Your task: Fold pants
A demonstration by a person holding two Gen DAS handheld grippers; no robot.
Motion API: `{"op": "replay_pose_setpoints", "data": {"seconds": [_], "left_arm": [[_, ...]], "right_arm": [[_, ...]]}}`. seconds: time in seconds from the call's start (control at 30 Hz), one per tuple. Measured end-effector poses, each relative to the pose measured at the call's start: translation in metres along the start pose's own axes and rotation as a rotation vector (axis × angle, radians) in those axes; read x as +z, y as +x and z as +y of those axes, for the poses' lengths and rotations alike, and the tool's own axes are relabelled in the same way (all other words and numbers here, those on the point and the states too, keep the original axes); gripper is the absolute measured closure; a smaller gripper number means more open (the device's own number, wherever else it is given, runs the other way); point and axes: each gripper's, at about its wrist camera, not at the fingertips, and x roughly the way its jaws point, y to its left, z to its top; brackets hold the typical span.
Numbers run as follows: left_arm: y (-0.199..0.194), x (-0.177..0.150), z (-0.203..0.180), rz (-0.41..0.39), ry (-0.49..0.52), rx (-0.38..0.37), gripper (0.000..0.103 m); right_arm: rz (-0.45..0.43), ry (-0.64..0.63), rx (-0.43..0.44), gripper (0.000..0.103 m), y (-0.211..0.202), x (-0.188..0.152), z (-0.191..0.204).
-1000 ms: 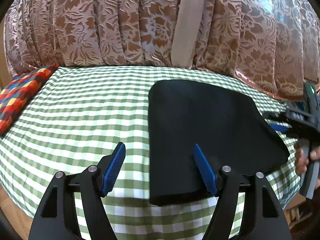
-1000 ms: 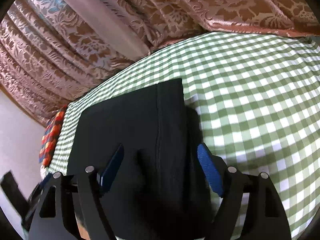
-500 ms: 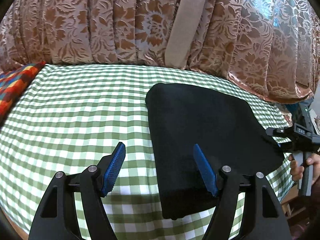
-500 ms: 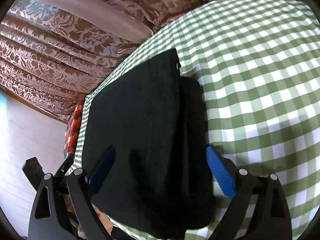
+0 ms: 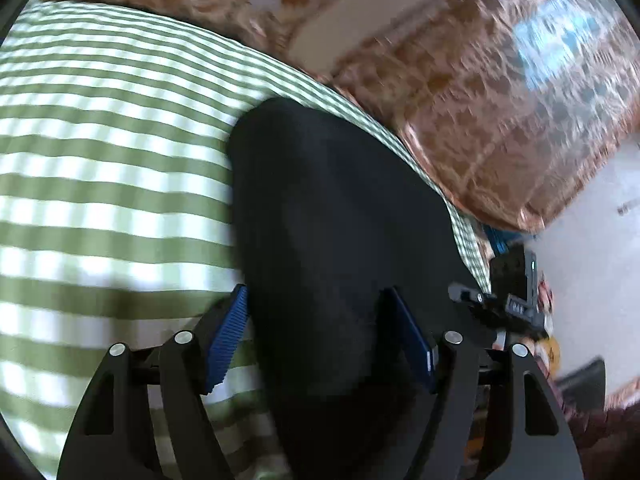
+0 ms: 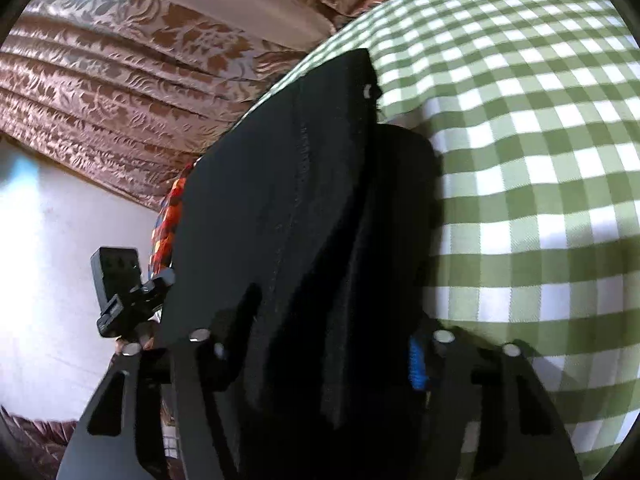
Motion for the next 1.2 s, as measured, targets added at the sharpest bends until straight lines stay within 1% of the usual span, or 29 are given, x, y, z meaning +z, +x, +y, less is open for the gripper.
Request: {"op": "replay_pose_setpoints", "data": {"seconds": [0.03,0.07,0.13,0.17,0.2,0.23,0.33,0.4,0.47,0.57,0.67,0.7,0.77,0.8,0.83,0.87,0.9,0.93,1.0,1.03,1.07,1.1,1.13,1.17,1.2], "left_arm": [[0.004,-0.001,-0.006,-0.006,0.028,0.009,0.045],[0.005,-0.002,-0.010,-0.016,0.046,0.014,0.049],[-0.004,0.002,-0.013,-0.062,0.034,-0.009,0.066],[-0.014,0.005,-0.015,-0.096,0.028,-0.030,0.069],[-0.020,0.009,-0.018,-0.112,0.034,-0.033,0.073],[-0.028,0.015,-0.023,-0.133,0.051,-0.036,0.074],[-0.042,0.037,-0.032,-0.192,0.087,-0.031,0.074],[-0.044,0.059,-0.036,-0.225,0.121,-0.001,0.074],[-0.040,0.085,-0.033,-0.240,0.131,0.035,0.074],[-0.031,0.112,-0.024,-0.245,0.138,0.078,0.074],[-0.016,0.137,-0.009,-0.226,0.143,0.129,0.073],[-0.009,0.144,-0.002,-0.216,0.146,0.159,0.072],[0.000,0.149,0.012,-0.186,0.134,0.185,0.072],[0.008,0.150,0.020,-0.162,0.126,0.210,0.072],[0.018,0.147,0.030,-0.079,0.081,0.268,0.069],[0.023,0.144,0.034,-0.068,0.082,0.280,0.068],[0.029,0.139,0.039,-0.056,0.083,0.301,0.066],[0.030,0.133,0.043,-0.052,0.078,0.316,0.063],[0.030,0.126,0.044,-0.072,0.070,0.330,0.062],[0.029,0.126,0.044,-0.076,0.052,0.343,0.059],[0.028,0.128,0.043,-0.078,0.045,0.363,0.058],[0.026,0.129,0.035,-0.085,0.059,0.401,0.058],[0.025,0.129,0.028,-0.095,0.073,0.437,0.052],[0.022,0.129,0.018,-0.111,0.088,0.491,0.050],[0.019,0.129,0.013,-0.120,0.096,0.505,0.050]], "right_arm": [[-0.004,-0.011,-0.006,0.056,-0.003,0.000,0.003],[-0.007,-0.022,-0.013,0.058,-0.005,0.000,0.007],[-0.024,-0.059,-0.020,0.059,-0.013,0.004,0.020],[-0.036,-0.085,-0.013,0.060,-0.017,0.008,0.029],[-0.042,-0.100,-0.009,0.060,-0.019,0.012,0.035],[-0.050,-0.120,-0.009,0.060,-0.020,0.019,0.042],[-0.082,-0.159,0.005,0.060,-0.015,0.051,0.053],[-0.092,-0.176,0.003,0.060,-0.003,0.078,0.055],[-0.090,-0.188,-0.007,0.060,0.013,0.106,0.053],[-0.082,-0.190,-0.032,0.059,0.037,0.138,0.045],[-0.065,-0.182,-0.043,0.058,0.056,0.158,0.034],[-0.053,-0.175,-0.053,0.057,0.065,0.164,0.029],[-0.030,-0.155,-0.073,0.056,0.080,0.170,0.015],[-0.014,-0.139,-0.087,0.054,0.090,0.171,0.005],[-0.004,-0.127,-0.087,0.051,0.097,0.169,-0.005],[-0.001,-0.109,-0.071,0.046,0.101,0.165,-0.015],[-0.008,-0.101,-0.052,0.046,0.102,0.162,-0.021],[-0.019,-0.099,-0.040,0.046,0.101,0.161,-0.024],[-0.023,-0.096,-0.056,0.045,0.101,0.161,-0.020],[-0.021,-0.102,-0.078,0.040,0.099,0.162,-0.017],[-0.023,-0.108,-0.098,0.034,0.097,0.163,-0.013],[-0.033,-0.118,-0.133,0.030,0.094,0.164,-0.006],[-0.046,-0.127,-0.163,0.026,0.092,0.166,0.001],[-0.068,-0.136,-0.189,0.026,0.085,0.164,0.006],[-0.083,-0.139,-0.198,0.026,0.080,0.163,0.009]]}}
